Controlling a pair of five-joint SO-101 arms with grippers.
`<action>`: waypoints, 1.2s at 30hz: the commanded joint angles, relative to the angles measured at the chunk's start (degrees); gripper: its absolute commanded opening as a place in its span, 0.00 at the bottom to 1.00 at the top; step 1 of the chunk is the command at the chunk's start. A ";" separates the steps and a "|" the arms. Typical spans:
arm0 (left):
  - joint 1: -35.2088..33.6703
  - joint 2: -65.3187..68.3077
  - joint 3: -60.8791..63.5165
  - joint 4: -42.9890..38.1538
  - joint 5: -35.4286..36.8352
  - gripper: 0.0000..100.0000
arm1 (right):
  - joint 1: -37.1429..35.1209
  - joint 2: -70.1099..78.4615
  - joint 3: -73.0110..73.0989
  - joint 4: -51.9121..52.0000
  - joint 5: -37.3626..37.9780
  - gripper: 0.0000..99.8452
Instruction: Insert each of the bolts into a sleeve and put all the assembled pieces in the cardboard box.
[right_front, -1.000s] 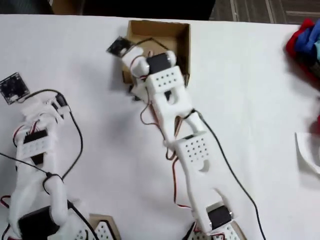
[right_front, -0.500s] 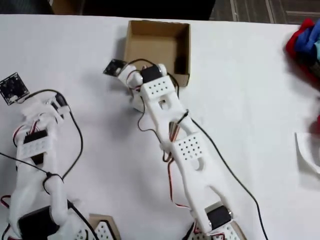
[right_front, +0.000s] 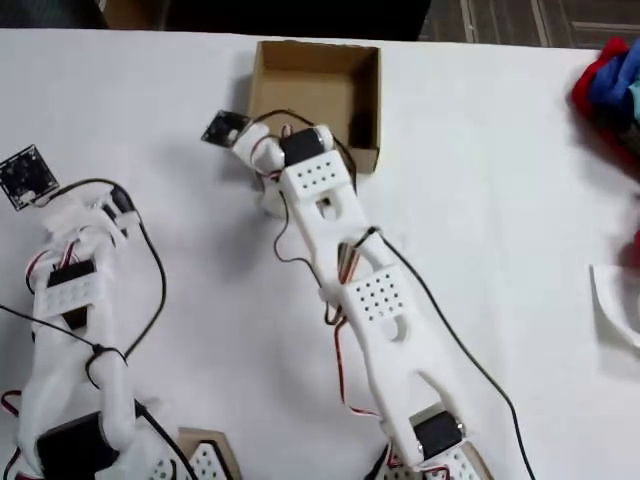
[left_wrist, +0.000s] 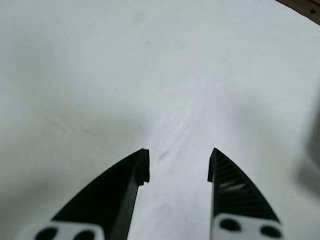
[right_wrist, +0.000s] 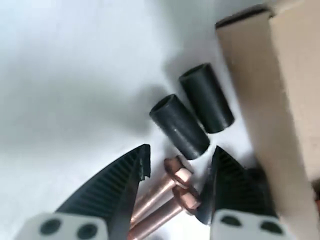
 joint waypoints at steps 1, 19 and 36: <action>-0.62 -0.18 -0.66 -1.14 0.44 0.21 | -0.48 -0.57 -2.46 -1.36 0.35 0.19; -0.62 -0.18 -0.66 -1.14 0.44 0.21 | -2.86 6.37 -2.99 -2.59 0.35 0.02; -0.62 -0.18 -0.66 -1.14 0.44 0.21 | -0.04 -3.65 -3.16 6.37 -17.67 0.02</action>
